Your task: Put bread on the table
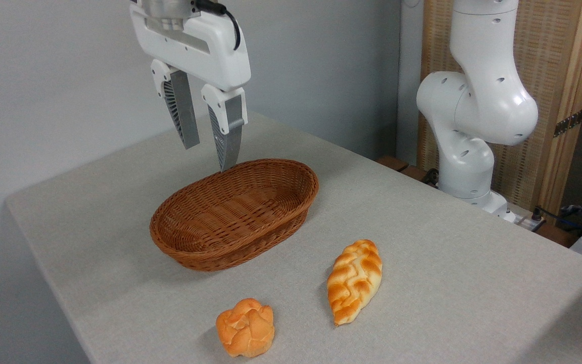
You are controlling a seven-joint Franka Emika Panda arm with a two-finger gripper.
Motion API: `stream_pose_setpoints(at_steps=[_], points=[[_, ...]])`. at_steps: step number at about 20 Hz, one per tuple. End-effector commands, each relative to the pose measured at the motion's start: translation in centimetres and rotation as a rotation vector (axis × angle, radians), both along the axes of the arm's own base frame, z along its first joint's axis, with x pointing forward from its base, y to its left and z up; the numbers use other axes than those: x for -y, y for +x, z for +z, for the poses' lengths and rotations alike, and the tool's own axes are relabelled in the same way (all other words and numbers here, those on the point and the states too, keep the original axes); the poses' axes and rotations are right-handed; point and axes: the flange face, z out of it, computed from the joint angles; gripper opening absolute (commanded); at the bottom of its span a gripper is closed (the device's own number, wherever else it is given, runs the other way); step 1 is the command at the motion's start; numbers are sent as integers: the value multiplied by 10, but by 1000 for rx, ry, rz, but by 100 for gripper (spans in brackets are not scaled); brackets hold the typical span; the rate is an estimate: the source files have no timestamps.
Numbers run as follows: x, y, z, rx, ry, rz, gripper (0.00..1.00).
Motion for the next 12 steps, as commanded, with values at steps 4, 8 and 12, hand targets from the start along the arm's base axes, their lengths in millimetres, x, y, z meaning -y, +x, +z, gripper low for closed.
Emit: stream_pose_setpoints(at_steps=[4, 8, 12], points=[[3, 1, -2, 0, -7, -40, 100], [2, 0, -3, -12, -2, -29, 100], [5, -1, -3, -8, 71, -44, 100]])
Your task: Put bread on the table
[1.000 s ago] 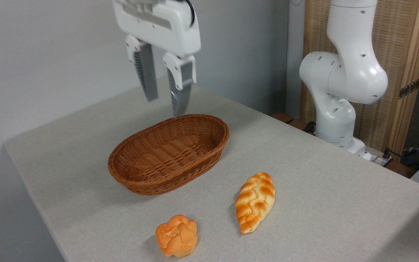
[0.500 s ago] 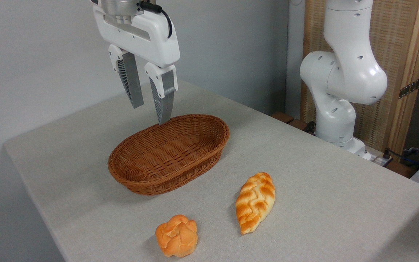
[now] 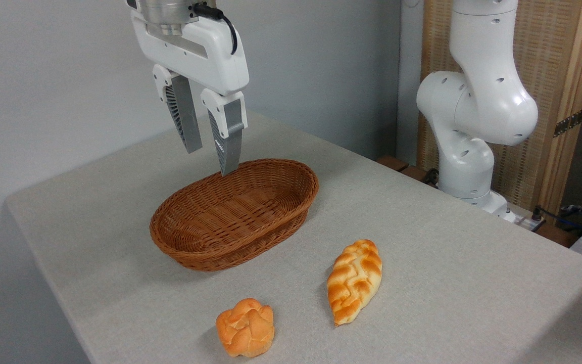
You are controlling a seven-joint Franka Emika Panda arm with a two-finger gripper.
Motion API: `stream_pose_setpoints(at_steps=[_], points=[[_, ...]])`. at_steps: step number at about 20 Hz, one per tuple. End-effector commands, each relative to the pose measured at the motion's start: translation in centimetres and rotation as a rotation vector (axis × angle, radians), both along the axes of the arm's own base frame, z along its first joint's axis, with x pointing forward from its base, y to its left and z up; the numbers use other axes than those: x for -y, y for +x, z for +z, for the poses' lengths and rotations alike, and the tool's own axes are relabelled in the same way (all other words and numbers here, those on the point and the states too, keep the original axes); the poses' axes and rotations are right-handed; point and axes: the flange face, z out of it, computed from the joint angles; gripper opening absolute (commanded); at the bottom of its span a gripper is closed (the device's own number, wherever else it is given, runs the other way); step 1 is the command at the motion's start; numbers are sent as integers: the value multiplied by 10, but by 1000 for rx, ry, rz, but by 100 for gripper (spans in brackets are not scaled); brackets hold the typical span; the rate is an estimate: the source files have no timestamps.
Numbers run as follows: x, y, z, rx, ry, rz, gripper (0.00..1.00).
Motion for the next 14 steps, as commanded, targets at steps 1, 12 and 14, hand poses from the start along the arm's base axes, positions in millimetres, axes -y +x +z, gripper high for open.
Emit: stream_pose_setpoints(at_steps=[1, 12, 14], points=[[4, -3, 1, -6, 47, -17, 100], [5, -3, -2, -13, 49, 3, 100], [3, -3, -1, -11, 50, -2, 100]])
